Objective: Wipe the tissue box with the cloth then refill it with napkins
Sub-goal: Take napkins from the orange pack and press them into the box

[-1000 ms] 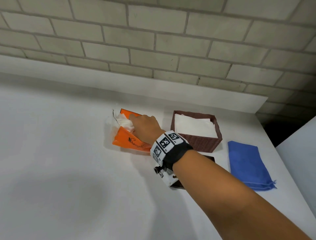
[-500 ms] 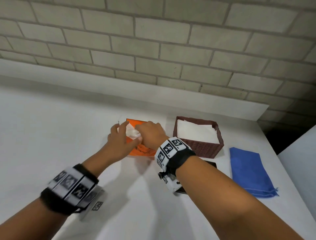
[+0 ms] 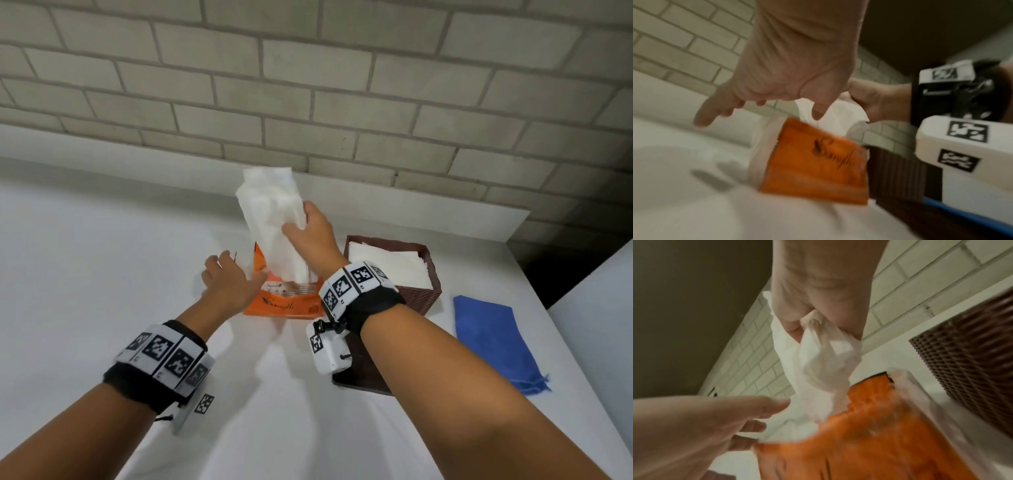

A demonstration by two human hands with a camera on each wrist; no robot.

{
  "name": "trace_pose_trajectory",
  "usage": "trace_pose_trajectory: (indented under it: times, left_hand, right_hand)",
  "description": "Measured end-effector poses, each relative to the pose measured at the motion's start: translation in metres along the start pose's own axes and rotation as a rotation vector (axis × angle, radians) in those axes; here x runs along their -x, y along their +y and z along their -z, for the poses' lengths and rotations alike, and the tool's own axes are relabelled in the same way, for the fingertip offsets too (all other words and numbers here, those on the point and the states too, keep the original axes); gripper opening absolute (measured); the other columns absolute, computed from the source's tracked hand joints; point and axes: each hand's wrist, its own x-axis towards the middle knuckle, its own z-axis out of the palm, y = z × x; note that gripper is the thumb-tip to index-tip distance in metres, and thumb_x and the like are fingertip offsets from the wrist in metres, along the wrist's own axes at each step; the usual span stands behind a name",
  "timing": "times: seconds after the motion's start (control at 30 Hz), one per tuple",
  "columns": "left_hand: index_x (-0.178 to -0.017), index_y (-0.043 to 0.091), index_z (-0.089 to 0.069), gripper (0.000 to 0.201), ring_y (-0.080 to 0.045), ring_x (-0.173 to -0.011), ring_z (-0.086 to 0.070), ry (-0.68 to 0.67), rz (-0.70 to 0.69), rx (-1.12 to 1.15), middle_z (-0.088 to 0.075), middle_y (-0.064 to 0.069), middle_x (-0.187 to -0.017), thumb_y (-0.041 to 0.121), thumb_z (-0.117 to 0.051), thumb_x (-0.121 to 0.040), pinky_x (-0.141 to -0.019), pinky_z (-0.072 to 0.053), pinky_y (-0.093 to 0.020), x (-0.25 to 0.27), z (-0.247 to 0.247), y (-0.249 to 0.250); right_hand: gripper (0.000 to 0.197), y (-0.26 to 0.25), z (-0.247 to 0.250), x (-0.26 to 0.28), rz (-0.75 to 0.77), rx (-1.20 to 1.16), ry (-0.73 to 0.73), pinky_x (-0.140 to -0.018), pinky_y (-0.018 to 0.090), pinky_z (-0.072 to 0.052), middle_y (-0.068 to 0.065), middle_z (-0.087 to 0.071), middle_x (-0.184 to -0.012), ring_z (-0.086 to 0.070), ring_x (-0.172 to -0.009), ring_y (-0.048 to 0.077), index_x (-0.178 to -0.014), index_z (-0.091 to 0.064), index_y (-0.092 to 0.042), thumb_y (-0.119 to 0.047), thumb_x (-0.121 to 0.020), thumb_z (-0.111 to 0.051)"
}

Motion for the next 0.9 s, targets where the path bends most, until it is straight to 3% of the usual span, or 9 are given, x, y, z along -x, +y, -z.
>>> trace_pose_trajectory:
  times: [0.1, 0.2, 0.27, 0.33, 0.37, 0.47, 0.6, 0.8, 0.9]
  left_hand:
    - [-0.150, 0.005, -0.010, 0.100, -0.032, -0.143, -0.016, 0.056, -0.167, 0.166, -0.013, -0.016, -0.155, 0.048, -0.067, -0.080, -0.115, -0.023, -0.045, 0.010, 0.018, 0.018]
    - [-0.148, 0.011, -0.017, 0.096, -0.023, -0.123, -0.047, -0.152, -0.164, 0.623, -0.040, -0.008, -0.143, 0.045, -0.071, -0.076, -0.103, -0.039, -0.036, 0.013, 0.036, 0.040]
    - [-0.129, 0.012, -0.049, 0.067, -0.017, -0.094, -0.059, -0.355, -0.141, 0.853, -0.064, -0.004, -0.108, 0.050, -0.065, -0.076, -0.089, -0.045, -0.030, 0.012, 0.045, 0.053]
    - [-0.095, 0.012, -0.063, 0.044, -0.016, -0.067, -0.058, -0.531, -0.057, 1.018, -0.060, -0.001, -0.069, 0.053, -0.053, -0.083, -0.074, -0.046, -0.028, 0.010, 0.051, 0.065]
    - [-0.088, 0.011, -0.064, 0.046, -0.017, -0.063, -0.060, -0.598, -0.007, 1.092, -0.060, -0.001, -0.065, 0.054, -0.053, -0.081, -0.069, -0.049, -0.028, 0.009, 0.053, 0.068]
    - [-0.088, 0.011, -0.072, 0.037, -0.020, -0.071, -0.073, -0.662, 0.002, 1.213, -0.075, -0.005, -0.079, 0.043, -0.055, -0.083, -0.062, -0.060, -0.029, 0.007, 0.042, 0.079]
    - [-0.105, 0.011, -0.061, 0.015, -0.021, -0.072, -0.074, -0.631, 0.055, 1.206, -0.075, -0.007, -0.086, 0.015, -0.053, -0.094, -0.054, -0.059, -0.034, 0.006, 0.016, 0.092]
    - [-0.125, 0.004, -0.053, 0.030, -0.026, -0.105, -0.063, -0.660, 0.052, 1.215, -0.064, -0.013, -0.118, 0.012, -0.049, -0.097, -0.080, -0.056, -0.041, 0.007, -0.021, 0.109]
    - [-0.127, 0.004, -0.053, 0.034, -0.028, -0.117, -0.058, -0.668, 0.095, 1.262, -0.060, -0.015, -0.130, 0.021, -0.045, -0.099, -0.092, -0.049, -0.044, 0.008, -0.038, 0.118]
  right_hand:
    - [0.034, -0.013, 0.017, -0.004, -0.094, -0.317, 0.042, -0.089, 0.042, -0.054, 0.010, -0.064, -0.113, -0.063, -0.102, 0.028, -0.120, -0.051, -0.011, -0.009, -0.087, -0.054]
    - [0.032, -0.019, 0.034, -0.006, -0.232, -0.657, -0.008, -0.078, 0.039, -0.054, 0.012, -0.064, -0.098, -0.063, -0.090, 0.031, -0.116, -0.052, -0.007, -0.011, -0.085, -0.051]
    - [0.029, -0.020, 0.044, -0.002, -0.288, -0.758, -0.073, -0.075, 0.035, -0.053, 0.013, -0.065, -0.094, -0.062, -0.085, 0.030, -0.114, -0.055, -0.004, -0.013, -0.087, -0.047]
    - [0.020, -0.020, 0.053, 0.003, -0.325, -0.745, -0.124, -0.069, 0.031, -0.052, 0.011, -0.064, -0.087, -0.062, -0.078, 0.028, -0.102, -0.057, -0.007, -0.016, -0.090, -0.045]
    - [0.015, -0.019, 0.058, 0.006, -0.343, -0.722, -0.137, -0.065, 0.029, -0.050, 0.010, -0.062, -0.082, -0.060, -0.073, 0.026, -0.095, -0.057, -0.008, -0.016, -0.091, -0.045]
    - [0.013, -0.013, 0.066, 0.013, -0.324, -0.636, -0.119, -0.065, 0.028, -0.049, 0.007, -0.062, -0.081, -0.060, -0.072, 0.022, -0.089, -0.056, -0.012, -0.013, -0.094, -0.045]
    - [0.039, 0.004, 0.071, 0.017, -0.144, -0.288, 0.039, -0.076, 0.028, -0.051, 0.002, -0.059, -0.112, -0.060, -0.098, 0.018, -0.130, -0.042, -0.011, -0.028, -0.096, -0.052]
    - [0.022, 0.029, 0.095, 0.025, 0.098, 0.332, 0.373, -0.076, 0.027, -0.044, 0.006, -0.059, -0.101, -0.053, -0.089, 0.018, -0.106, -0.055, -0.009, -0.026, -0.091, -0.059]
    - [0.032, 0.039, 0.104, 0.029, 0.171, 0.518, 0.484, -0.084, 0.028, -0.045, 0.011, -0.064, -0.116, -0.060, -0.102, 0.023, -0.120, -0.059, -0.004, -0.023, -0.094, -0.056]
